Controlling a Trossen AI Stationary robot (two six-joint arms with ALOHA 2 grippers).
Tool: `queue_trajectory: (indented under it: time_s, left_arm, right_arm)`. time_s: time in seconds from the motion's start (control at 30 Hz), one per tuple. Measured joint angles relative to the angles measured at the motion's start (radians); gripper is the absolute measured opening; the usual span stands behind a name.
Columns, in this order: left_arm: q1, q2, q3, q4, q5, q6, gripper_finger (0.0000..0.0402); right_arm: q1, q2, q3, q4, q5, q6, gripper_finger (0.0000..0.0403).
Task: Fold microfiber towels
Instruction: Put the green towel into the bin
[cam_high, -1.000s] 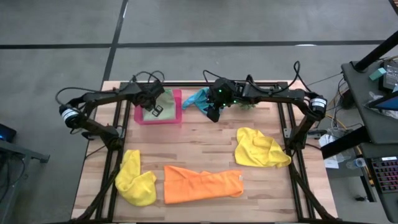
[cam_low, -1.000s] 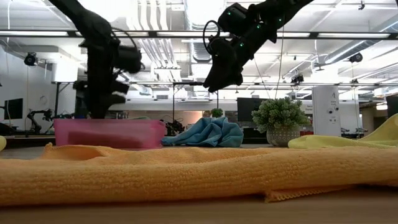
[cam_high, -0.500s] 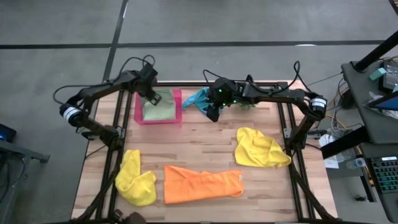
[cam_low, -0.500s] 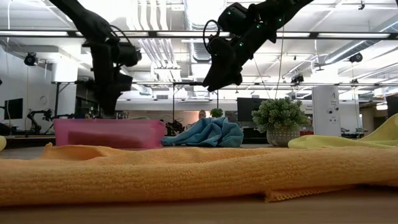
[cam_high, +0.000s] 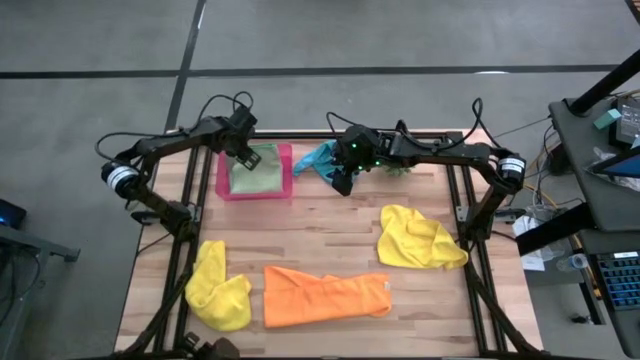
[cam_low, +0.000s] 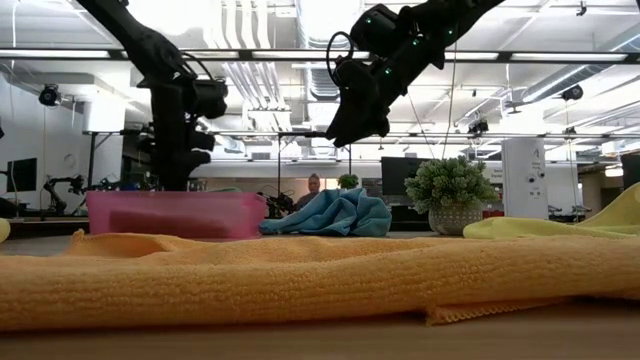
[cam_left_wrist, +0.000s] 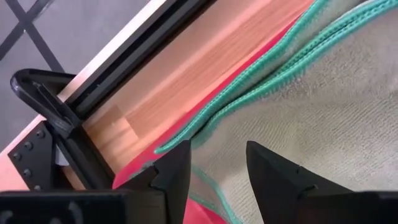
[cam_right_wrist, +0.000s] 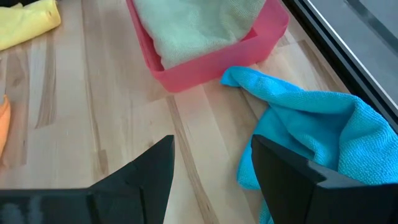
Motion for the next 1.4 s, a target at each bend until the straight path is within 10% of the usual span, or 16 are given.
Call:
queue_trajectory:
  time_s: [0.7, 1.4]
  left_arm:
    - [0.0, 0.0, -0.087, 0.178, -0.004, -0.024, 0.0135]
    - [0.0, -0.01, -0.089, 0.171, -0.002, -0.019, 0.0001]
  right_arm:
    - [0.0, 0.0, 0.0, 0.0, 0.0, 0.008, 0.0203]
    - [0.0, 0.0, 0.0, 0.0, 0.0, 0.0, 0.0203]
